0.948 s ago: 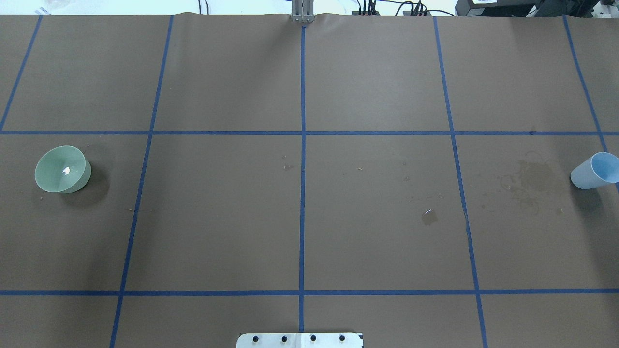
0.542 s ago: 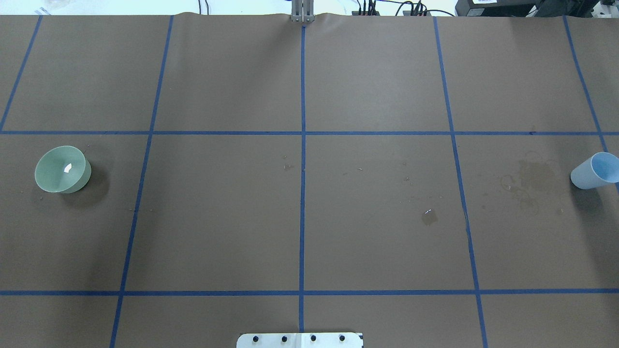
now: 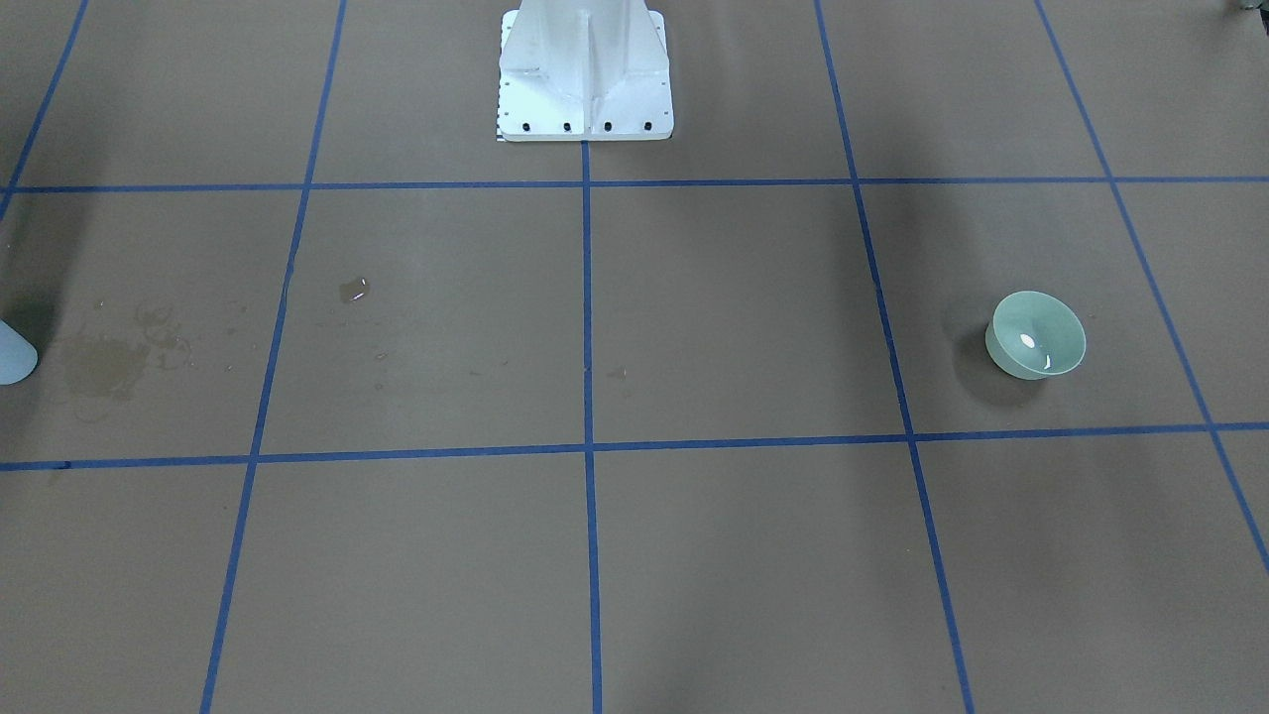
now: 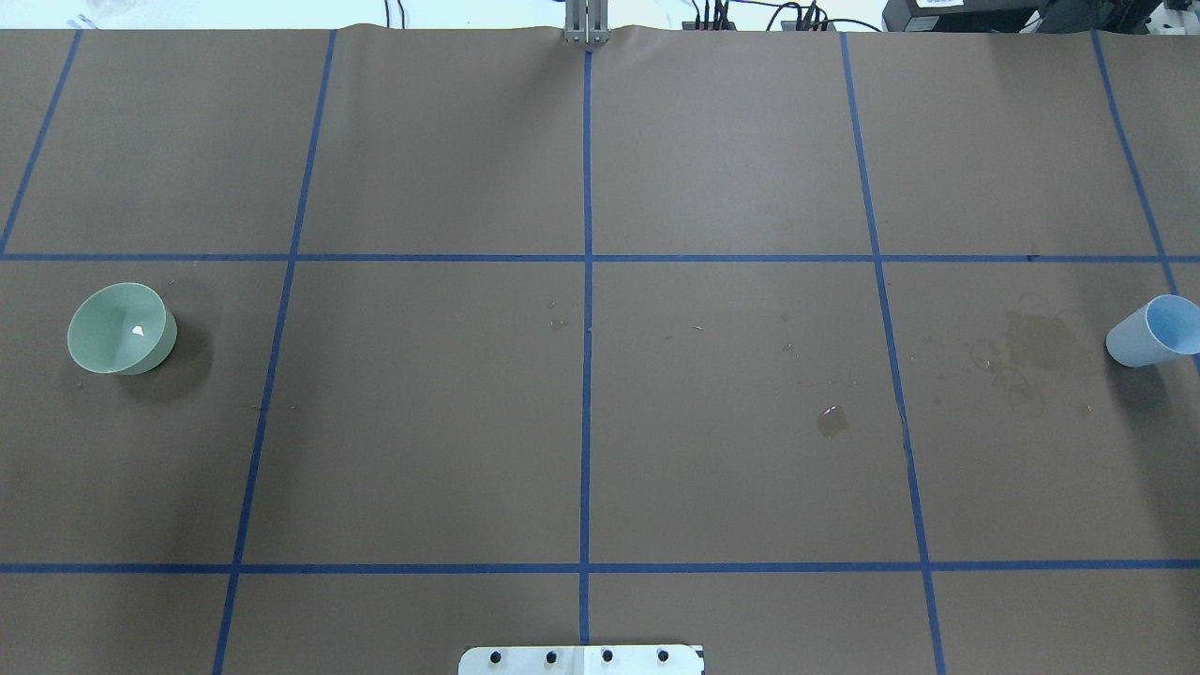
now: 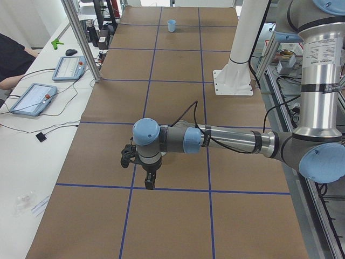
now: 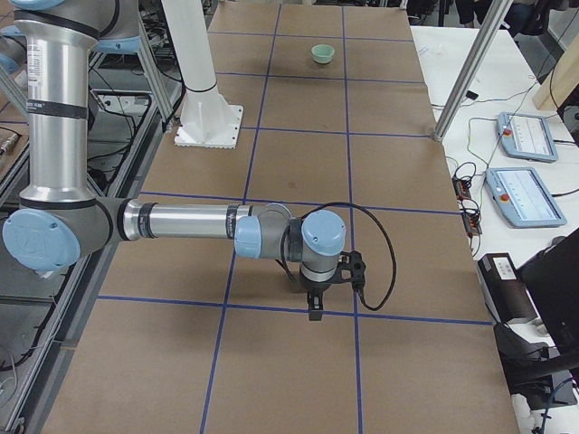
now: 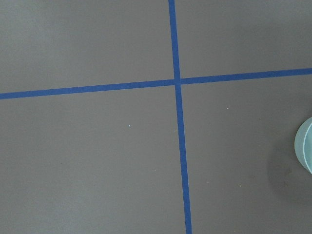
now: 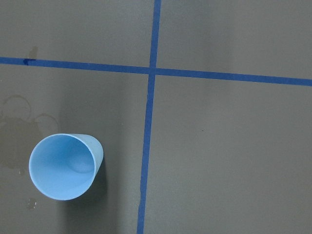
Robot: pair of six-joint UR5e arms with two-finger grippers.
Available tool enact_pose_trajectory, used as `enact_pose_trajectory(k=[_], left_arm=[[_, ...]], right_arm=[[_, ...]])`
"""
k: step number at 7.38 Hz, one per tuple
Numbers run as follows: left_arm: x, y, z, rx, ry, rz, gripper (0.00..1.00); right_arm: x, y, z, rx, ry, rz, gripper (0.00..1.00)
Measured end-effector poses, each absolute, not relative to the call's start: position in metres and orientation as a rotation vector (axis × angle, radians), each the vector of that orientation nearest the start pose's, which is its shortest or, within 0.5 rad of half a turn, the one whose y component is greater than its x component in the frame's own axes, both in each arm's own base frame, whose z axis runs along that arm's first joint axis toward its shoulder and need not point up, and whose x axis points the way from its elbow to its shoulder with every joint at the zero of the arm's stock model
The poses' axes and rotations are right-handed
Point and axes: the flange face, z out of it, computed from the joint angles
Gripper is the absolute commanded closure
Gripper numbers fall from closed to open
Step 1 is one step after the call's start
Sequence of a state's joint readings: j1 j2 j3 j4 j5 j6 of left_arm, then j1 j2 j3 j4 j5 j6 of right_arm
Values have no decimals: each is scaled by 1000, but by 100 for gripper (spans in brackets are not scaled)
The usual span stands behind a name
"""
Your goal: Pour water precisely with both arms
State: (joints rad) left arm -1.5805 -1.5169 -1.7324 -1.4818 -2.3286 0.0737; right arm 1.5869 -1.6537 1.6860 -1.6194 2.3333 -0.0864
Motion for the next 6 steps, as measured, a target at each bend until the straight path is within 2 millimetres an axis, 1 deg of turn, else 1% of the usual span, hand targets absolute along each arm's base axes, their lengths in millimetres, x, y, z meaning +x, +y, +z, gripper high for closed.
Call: enact_pose_trajectory(k=[3, 6], left_arm=[[-69, -468, 615, 49, 757, 68, 0], [-69, -468, 614, 53, 756, 70, 0]], right_arm=[[70, -456, 632, 18, -789, 15, 0], [70, -456, 630, 13, -795, 32, 0]])
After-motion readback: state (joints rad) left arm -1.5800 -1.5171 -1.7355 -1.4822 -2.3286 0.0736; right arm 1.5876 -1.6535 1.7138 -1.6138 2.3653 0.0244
